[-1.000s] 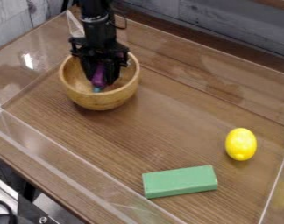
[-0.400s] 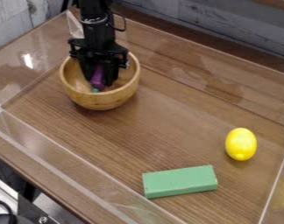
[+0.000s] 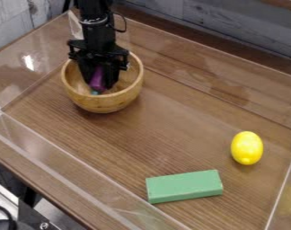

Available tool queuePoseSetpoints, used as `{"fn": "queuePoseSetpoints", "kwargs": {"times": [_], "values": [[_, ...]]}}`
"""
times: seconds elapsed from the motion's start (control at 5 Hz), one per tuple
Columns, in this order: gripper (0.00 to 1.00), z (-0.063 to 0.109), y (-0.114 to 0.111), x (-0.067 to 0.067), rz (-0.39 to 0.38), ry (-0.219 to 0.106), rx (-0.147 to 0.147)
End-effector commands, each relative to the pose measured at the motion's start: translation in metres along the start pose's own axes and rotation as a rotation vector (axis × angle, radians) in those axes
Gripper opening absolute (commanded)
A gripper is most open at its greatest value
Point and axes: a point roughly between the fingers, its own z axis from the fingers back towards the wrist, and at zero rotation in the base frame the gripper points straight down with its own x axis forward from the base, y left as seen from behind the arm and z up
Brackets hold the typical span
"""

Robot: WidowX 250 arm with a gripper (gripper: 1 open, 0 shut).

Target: Put the purple eggplant in the brown bowl

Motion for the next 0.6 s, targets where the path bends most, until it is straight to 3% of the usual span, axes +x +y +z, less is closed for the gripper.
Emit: {"fn": "queuePoseSetpoints", "kwargs": {"times": [0.0,0.2,0.4], "values": [[0.0,0.014,0.006,0.002,0.025,-0.034,0.013],[1.0,0.017,0.005,0.001,0.032,-0.031,0.007],[1.0,0.025,0.001,0.0,0.034,-0.033,0.0]]}}
